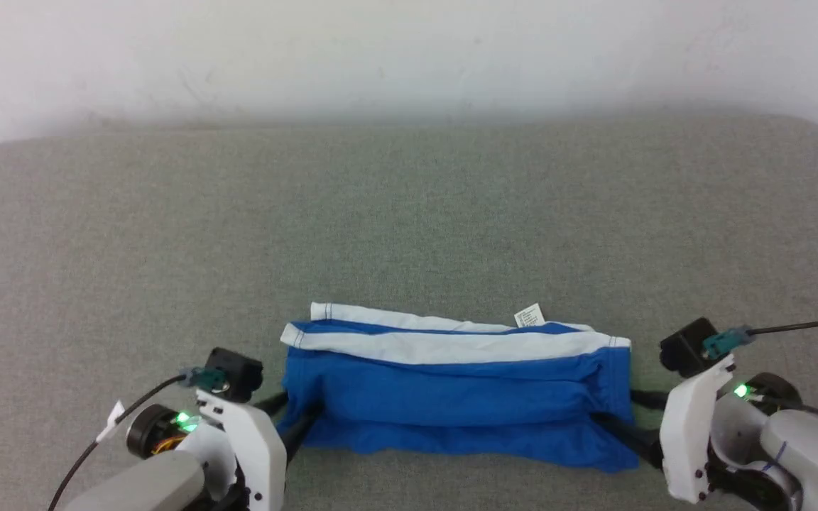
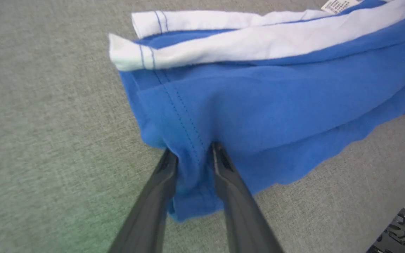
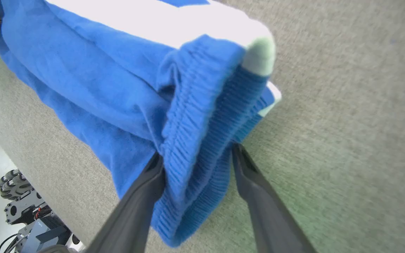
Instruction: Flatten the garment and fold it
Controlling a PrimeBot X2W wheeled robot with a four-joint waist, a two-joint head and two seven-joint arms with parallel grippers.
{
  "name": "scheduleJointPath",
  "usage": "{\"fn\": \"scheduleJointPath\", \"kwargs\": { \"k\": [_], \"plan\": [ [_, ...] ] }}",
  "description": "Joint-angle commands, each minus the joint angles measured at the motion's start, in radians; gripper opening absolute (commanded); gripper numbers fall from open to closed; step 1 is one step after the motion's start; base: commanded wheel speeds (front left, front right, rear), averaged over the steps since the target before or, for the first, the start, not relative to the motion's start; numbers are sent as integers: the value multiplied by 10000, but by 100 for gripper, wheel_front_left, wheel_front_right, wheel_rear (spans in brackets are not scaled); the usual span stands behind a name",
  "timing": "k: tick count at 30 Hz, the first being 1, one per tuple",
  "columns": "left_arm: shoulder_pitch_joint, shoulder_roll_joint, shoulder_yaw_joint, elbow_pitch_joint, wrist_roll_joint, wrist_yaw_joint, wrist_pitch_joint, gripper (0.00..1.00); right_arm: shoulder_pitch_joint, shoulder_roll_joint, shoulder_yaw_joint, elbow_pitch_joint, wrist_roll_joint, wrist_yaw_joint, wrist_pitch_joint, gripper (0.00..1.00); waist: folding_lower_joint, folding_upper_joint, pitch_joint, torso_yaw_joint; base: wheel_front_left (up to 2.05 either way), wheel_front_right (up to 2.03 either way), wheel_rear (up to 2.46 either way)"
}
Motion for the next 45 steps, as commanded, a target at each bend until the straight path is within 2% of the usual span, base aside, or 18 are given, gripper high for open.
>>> {"fn": "scheduleJointPath", "kwargs": {
  "k": [1, 3, 6, 10, 13, 17, 20, 22, 25, 28, 29, 38, 45],
  "plan": [
    [205, 28, 102, 20, 95, 170, -246, 100, -61, -112, -119, -107, -124, -17, -122, 100, 0, 0, -321, -35, 0, 0, 0],
    [304, 154, 240, -200, 316, 517, -819, 100, -124, -362, -296, -439, -324, -17, -270, 100, 0, 0, -521, -39, 0, 0, 0],
    [453, 337, 589, -622, 660, 1276, -1690, 100, -183, -838, -686, -1039, -689, -17, -340, 100, 0, 0, -722, -10, 0, 0, 0],
    [692, 500, 1551, -1469, 1548, 2704, -2170, 100, -195, -1443, -1429, -1817, -1162, -17, -156, 100, 0, 0, -814, 64, 0, 0, 0],
    [1190, 428, 3119, -2475, 3063, 3882, -2190, 100, -153, -1714, -2056, -2212, -1429, -17, 272, 100, 0, 0, -788, 133, 0, 0, 0],
    [2509, 189, 4814, -3590, 5109, 5146, -2193, 100, -55, -1773, -2666, -2606, -1723, -17, 1284, 100, 0, 0, -726, 186, 0, 0, 0],
    [3473, -119, 5971, -4107, 6276, 5686, -2194, 100, 32, -1708, -2907, -2811, -1742, -17, 2264, 100, 0, 0, -635, 247, 0, 0, 0],
    [4073, -491, 6719, -4442, 6808, 5892, -2195, 100, 81, -1617, -2951, -2895, -1674, -17, 2918, 100, 0, 0, -562, 298, 0, 0, 0],
    [4781, -1022, 7533, -4789, 7623, 5829, -2195, 100, 171, -1393, -2972, -2837, -1509, -17, 3690, 100, 0, 0, -415, 415, 0, 0, 0],
    [5277, -1615, 8220, -5016, 8310, 5547, -2195, 100, 287, -1001, -2991, -2515, -1480, -17, 4039, 100, 0, 0, -272, 564, 0, 0, 0],
    [5277, -1615, 8220, -5016, 8310, 5547, -2195, 100, 287, -1001, -2991, -2515, -1480, -17, 4039, 100, 0, 0, -272, 564, 0, 0, 0],
    [6014, -3126, 9472, -4896, 9655, 4256, -2196, 100, 785, 359, -3021, -302, -1980, -17, 4155, 100, 0, 0, 181, 947, 0, 0, 0],
    [6021, -3823, 10060, -4592, 10256, 3439, -2196, 100, 1093, 1138, -2485, 817, -2133, -17, 4107, 100, 0, 0, 361, 980, 0, 0, 0]
  ]
}}
